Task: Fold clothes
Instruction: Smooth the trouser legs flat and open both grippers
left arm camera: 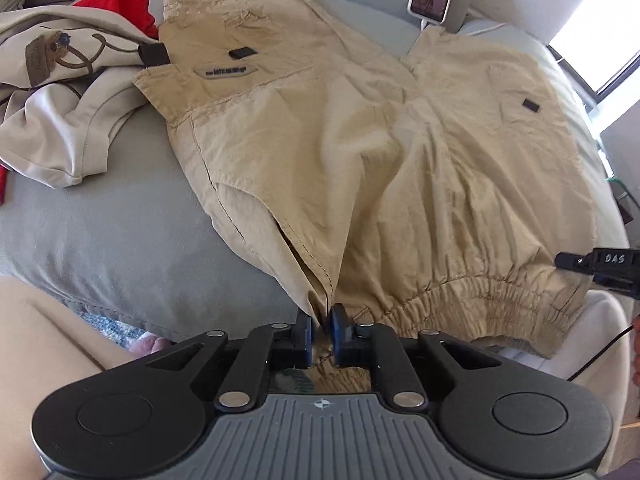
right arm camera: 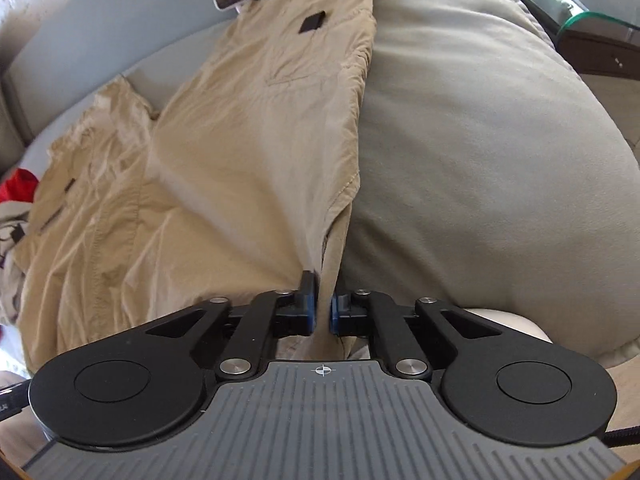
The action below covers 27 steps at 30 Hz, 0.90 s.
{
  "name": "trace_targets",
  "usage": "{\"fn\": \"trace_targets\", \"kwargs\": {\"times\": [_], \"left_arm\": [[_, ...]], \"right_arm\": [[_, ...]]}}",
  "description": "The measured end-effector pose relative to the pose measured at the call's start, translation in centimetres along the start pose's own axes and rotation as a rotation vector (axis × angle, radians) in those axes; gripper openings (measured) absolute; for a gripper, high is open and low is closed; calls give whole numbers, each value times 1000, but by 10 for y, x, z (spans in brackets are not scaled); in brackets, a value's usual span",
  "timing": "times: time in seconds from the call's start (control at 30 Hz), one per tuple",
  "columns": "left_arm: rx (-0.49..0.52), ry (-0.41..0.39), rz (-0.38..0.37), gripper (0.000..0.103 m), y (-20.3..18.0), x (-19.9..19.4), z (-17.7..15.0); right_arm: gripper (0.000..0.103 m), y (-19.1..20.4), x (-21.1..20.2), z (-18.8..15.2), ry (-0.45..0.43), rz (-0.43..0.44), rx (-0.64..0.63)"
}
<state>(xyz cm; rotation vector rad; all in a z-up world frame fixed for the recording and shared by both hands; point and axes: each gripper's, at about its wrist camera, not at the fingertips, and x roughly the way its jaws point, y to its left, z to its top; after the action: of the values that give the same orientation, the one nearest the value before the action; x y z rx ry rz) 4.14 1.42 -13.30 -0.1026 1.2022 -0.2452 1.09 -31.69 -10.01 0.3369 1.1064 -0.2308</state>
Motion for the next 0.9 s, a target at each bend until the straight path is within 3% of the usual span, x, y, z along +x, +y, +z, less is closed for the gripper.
{"fn": "trace_targets", "kwargs": {"times": [0.03,0.07,0.2,0.33,0.4,0.47,0.53,0.57,0.67,0.8,0.9], "left_arm": [[19,2,26,29,-2,-1,-2],[29,-8,43,39,-1,-6,-3],[40,-61,90,41,6,-30,-6],[5,-193,46,41,7,-65,1],[-9,-255,-1,41,2,-69,9],[-4,-265,5,37,-4,-57,18],[7,-262,25,28,-11,-41,27],[17,-260,37,22,-13,-33,30],[75,-232,84,21,-20,-8,32],[164,-163,183,29,-17,13,26],[129,-142,190,29,-9,6,27]], "right_arm": [[42,3,2,2,12,-42,-19],[46,6,-1,3,12,-60,-29],[64,15,-35,4,-47,-50,-49],[67,25,-73,8,-135,26,-46],[67,37,-83,11,-161,116,-36],[62,49,-82,9,-186,224,-45],[17,72,-67,7,-184,286,-95],[13,83,-55,6,-170,290,-116],[13,112,-21,6,-115,305,-170],[17,135,16,-5,-53,307,-273],[11,121,37,-8,29,259,-269]]}}
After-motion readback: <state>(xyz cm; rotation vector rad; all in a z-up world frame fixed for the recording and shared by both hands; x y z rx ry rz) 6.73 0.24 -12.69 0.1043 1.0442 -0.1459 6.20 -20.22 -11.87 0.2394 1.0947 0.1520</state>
